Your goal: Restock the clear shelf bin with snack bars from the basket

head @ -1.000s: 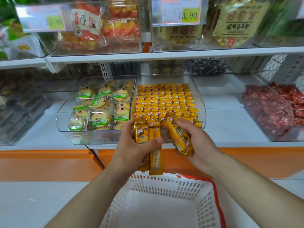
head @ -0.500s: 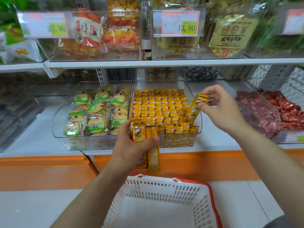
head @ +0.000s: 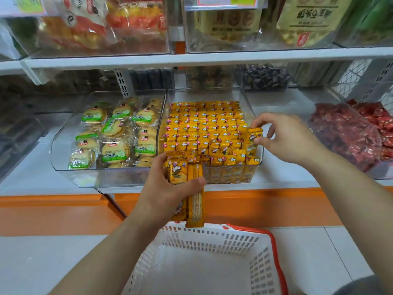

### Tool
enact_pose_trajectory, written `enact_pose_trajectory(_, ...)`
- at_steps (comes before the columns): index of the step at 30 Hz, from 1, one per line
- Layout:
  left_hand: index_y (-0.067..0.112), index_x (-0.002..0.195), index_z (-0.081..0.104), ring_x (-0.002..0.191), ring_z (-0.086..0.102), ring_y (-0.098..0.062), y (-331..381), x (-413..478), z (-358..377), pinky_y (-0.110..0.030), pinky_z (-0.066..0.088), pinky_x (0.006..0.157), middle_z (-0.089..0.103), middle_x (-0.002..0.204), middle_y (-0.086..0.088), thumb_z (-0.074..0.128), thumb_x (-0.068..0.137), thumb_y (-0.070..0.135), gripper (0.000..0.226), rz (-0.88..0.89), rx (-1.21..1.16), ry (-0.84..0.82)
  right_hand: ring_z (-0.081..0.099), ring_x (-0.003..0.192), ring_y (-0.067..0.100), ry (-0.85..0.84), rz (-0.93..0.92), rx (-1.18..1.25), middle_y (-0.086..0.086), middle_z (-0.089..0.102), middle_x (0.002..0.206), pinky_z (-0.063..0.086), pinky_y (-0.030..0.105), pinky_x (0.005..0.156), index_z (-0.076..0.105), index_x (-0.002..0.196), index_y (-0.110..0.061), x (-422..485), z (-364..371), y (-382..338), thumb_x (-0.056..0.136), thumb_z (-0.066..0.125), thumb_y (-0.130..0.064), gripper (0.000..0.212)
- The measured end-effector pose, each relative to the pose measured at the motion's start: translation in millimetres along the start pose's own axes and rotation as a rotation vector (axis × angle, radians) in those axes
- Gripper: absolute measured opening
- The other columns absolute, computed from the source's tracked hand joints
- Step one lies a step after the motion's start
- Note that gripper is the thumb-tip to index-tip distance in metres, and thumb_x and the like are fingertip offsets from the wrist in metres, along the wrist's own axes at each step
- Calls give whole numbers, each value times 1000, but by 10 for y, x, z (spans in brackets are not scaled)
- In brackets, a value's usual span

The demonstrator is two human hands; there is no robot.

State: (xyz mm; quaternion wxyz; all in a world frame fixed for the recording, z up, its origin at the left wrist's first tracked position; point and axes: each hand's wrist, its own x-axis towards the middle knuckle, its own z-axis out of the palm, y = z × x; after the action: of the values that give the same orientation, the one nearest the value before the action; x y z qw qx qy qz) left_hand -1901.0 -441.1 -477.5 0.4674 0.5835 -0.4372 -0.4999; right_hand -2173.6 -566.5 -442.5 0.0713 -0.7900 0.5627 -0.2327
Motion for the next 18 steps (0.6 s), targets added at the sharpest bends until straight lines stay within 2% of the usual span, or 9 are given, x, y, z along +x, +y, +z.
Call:
enact_pose_trajectory(5, 43, 132, 47, 96, 76, -19, -21, 3, 34, -48, 64, 81, 76, 104, 9, 91, 42, 50, 99, -11, 12, 16, 56, 76, 14, -40, -6, -23, -32, 47, 73, 40, 31, 66, 66, 99, -39, 23, 24, 23, 79, 82, -30, 27)
enact_pose_trajectory(8, 42, 133, 47, 96, 76, -18, -29, -3, 48, -43, 65, 77, 74, 110, 6, 90, 44, 49, 100, -14, 18, 19, 51, 79, 12, -54, -11, -5, -26, 50, 77, 38, 30, 67, 63, 104, -38, 23, 31, 31, 81, 80, -27, 30)
enact_pose_trajectory(10, 42, 130, 48, 93, 77, -15, -33, -11, 47, -36, 64, 72, 75, 107, 7, 90, 45, 49, 95, -8, 18, 15, 50, 80, 11, -95, -34, 24, -17, 57, 94, 40, 32, 70, 58, 115, -38, 10, 35, 26, 84, 76, -24, 39)
enact_pose_trajectory(12, 43, 128, 49, 93, 76, -14, -34, -19, 41, -36, 64, 73, 75, 107, 8, 89, 45, 49, 92, -6, 21, 14, 51, 81, 6, -122, -73, 80, -6, 54, 107, 41, 32, 76, 56, 126, -39, 10, 3, 8, 88, 71, -22, 44)
enact_pose_trajectory(13, 43, 129, 49, 94, 76, -15, -31, -22, 35, -39, 64, 75, 75, 108, 8, 89, 45, 50, 93, -7, 22, 16, 53, 83, 8, -96, -82, 131, -2, 52, 107, 41, 32, 77, 58, 125, -38, 13, -34, -7, 89, 69, -22, 41)
enact_pose_trajectory(15, 43, 130, 48, 95, 76, -16, -24, -26, 28, -42, 64, 78, 74, 109, 8, 89, 45, 51, 95, -8, 19, 19, 59, 83, 18, 15, -62, 265, 3, 53, 103, 44, 31, 74, 64, 108, -40, 7, -126, -41, 88, 69, -23, 27)
enact_pose_trajectory(18, 45, 128, 49, 94, 77, -16, -4, -33, 29, -42, 65, 75, 75, 106, 9, 89, 42, 52, 95, -15, -9, 16, 71, 78, 29, 130, 119, 558, 7, 64, 102, 53, 35, 66, 57, 85, -33, -72, -169, -103, 82, 74, -14, 26)
